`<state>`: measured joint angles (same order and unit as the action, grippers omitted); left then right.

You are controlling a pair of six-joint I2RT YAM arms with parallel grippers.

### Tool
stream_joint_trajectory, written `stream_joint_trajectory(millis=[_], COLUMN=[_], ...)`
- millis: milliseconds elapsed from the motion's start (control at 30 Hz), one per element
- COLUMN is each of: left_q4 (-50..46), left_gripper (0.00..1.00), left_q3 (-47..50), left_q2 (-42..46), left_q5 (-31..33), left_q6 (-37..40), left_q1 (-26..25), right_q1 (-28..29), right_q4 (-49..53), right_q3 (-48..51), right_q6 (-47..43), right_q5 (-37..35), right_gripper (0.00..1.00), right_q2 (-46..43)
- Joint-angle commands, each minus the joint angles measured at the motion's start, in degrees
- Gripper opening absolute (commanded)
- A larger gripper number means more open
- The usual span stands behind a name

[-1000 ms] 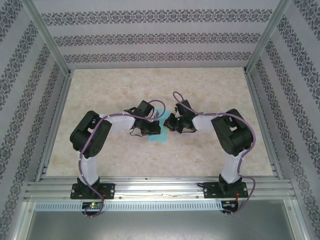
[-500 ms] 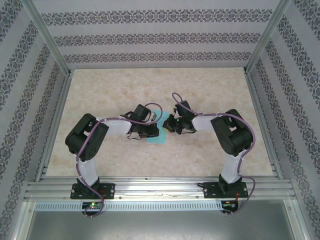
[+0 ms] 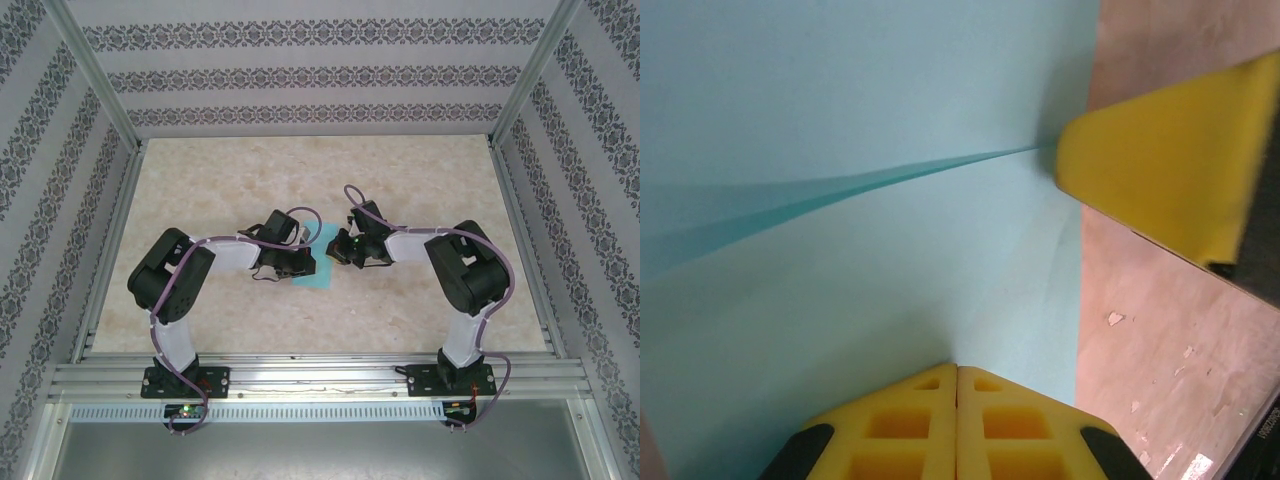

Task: Fold a paper plane with a square sheet of paper (pick it up from the middle)
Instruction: Fold the triangle a second time at the center of the table.

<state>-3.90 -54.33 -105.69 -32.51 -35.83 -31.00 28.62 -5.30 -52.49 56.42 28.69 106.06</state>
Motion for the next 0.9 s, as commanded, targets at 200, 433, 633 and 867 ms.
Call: stream_joint_trajectory(millis=[200, 433, 633, 867], left_q4=[-4.0, -5.0, -3.9, -3.1], left_gripper=[0.08, 0.11, 0.11, 0.11], left_q3=[1.6, 1.9, 3.9, 6.1], left_q2=[-1.5, 1.3, 3.6, 4.3], left_q5=[0.0, 0.6, 0.5, 0.2], left_q6=[-0.9, -0.4, -0.8, -2.2], left_q1=[0.4, 0.4, 2.0, 3.0], right_q1=[2.8, 1.9, 0.8, 0.5], right_q4=[0.0, 0.5, 0.6, 0.8], right_q3=[-2.1, -0.6, 0.4, 0.7], right_q6=[-0.1, 1.0, 0.4, -0.1], right_q5=[0.4, -1.3, -1.5, -1.4], right_gripper=[0.00, 0.00, 0.00, 0.00], right_q2=[1.8, 4.6, 4.2, 3.9])
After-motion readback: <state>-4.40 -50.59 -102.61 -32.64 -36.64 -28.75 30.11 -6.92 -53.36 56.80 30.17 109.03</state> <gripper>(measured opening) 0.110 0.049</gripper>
